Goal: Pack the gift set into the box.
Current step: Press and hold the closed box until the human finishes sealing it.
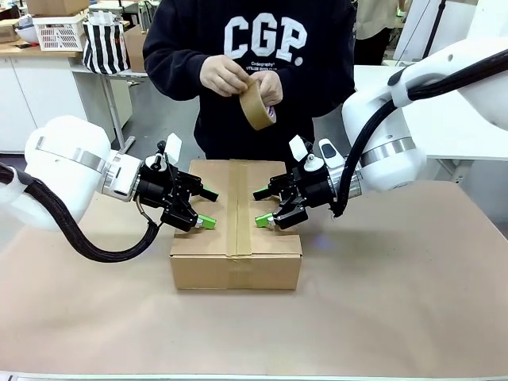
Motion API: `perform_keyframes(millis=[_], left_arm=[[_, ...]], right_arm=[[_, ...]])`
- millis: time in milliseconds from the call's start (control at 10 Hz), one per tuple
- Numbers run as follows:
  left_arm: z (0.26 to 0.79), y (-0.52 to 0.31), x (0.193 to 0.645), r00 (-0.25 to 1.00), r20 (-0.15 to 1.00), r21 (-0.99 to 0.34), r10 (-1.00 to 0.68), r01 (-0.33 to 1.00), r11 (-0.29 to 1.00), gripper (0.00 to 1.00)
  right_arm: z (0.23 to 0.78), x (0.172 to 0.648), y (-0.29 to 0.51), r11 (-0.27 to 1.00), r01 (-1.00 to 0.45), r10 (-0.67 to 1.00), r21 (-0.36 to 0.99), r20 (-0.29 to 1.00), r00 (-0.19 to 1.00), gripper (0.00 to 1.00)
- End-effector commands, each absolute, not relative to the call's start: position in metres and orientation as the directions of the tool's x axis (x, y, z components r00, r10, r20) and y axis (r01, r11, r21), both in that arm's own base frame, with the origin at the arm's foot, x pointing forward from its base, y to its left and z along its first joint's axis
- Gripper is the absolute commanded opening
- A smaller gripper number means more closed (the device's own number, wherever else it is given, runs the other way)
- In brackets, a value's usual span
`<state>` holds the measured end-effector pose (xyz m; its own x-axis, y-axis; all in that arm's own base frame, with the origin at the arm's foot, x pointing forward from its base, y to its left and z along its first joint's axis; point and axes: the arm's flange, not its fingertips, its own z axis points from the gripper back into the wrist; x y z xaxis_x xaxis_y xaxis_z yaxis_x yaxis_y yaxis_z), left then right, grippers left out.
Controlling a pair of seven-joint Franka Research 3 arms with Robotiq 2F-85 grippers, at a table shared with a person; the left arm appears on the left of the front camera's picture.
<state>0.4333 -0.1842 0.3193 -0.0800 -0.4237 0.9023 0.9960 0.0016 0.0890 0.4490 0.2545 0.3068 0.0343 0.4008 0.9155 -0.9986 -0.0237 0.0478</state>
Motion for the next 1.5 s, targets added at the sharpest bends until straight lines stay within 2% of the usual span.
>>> perform_keyframes(millis=[0, 1400], left_arm=[[0.3181, -0.1825, 0.4324, -0.085, 0.9, 0.095, -0.427, 0.995, 0.002, 1.0], [0.3181, -0.1825, 0.4324, -0.085, 0.9, 0.095, -0.427, 0.995, 0.002, 1.0]], right_arm=[[0.3028, 0.4474, 0.2536, -0.02, -0.999, 0.406, 0.043, 0.913, 0.031, 1.0], [0.3028, 0.4474, 0.2536, -0.02, -0.999, 0.406, 0.043, 0.913, 0.031, 1.0]])
